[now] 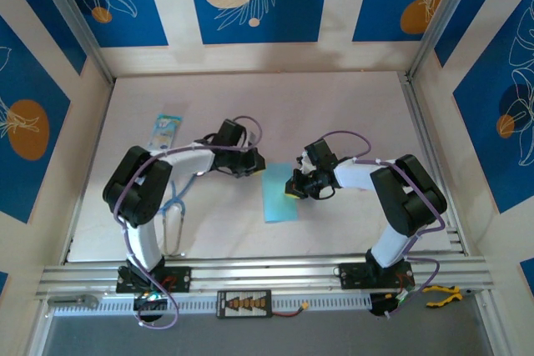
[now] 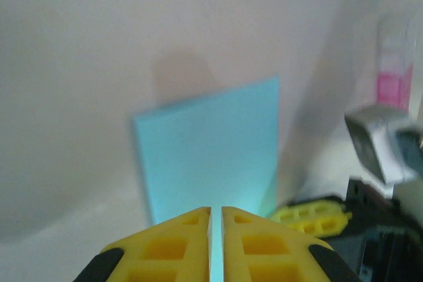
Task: Fold a paper plane with a square sheet of paper (pick it up from the middle)
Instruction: First fold the square sheet of paper in half at the center of the table.
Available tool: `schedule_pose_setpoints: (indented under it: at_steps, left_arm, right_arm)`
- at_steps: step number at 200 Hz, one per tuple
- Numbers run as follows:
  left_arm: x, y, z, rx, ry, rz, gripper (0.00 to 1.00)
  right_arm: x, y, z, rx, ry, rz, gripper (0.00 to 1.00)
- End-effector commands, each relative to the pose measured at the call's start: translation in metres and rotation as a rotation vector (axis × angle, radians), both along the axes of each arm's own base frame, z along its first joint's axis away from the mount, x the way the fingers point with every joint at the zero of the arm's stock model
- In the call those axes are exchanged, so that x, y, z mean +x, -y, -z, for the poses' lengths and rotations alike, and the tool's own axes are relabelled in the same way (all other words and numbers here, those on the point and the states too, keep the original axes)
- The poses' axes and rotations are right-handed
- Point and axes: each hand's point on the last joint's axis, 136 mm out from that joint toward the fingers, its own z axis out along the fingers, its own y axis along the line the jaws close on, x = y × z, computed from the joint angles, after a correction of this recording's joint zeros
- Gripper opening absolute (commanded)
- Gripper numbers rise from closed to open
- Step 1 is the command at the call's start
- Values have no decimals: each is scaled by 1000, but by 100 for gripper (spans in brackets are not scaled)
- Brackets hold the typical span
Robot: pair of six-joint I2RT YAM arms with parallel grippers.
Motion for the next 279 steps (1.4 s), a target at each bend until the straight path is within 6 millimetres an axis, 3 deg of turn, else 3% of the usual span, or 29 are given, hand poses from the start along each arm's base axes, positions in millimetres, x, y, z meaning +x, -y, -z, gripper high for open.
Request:
schedule_pose_setpoints:
  at_steps: [1, 28, 76, 97, 131, 164, 183, 218, 252, 279]
  left_arm:
    - [-24, 20, -8, -66, -3, 75, 12]
    - [-37, 12, 18, -27, -36, 78, 12]
    - [-65, -19, 57, 96, -75, 101, 13]
    - [-69, -27, 56, 129, -63, 112, 13]
    - [-65, -24, 30, 110, -23, 111, 16]
    - [-72, -1, 3, 10, -17, 112, 17]
    - [-82, 14, -1, -26, -26, 129, 17]
    - [-98, 22, 23, -28, -72, 132, 17]
    - [-118, 6, 53, 19, -126, 136, 17]
    - [-132, -12, 62, 69, -136, 145, 17]
  right_arm:
    - [-42, 37, 44, -200, -172, 33, 0]
    - [-42, 36, 44, -198, -172, 33, 0]
    - [-43, 38, 45, -204, -175, 32, 0]
    - [-43, 38, 45, -203, -174, 32, 0]
    - [-42, 38, 44, -203, -170, 35, 0]
    - [-42, 39, 44, -207, -171, 35, 0]
    - [-43, 39, 44, -207, -171, 33, 0]
    - [-42, 38, 43, -205, -170, 33, 0]
    - [-42, 39, 44, -206, -170, 34, 0]
    - [-43, 39, 44, -206, -171, 37, 0]
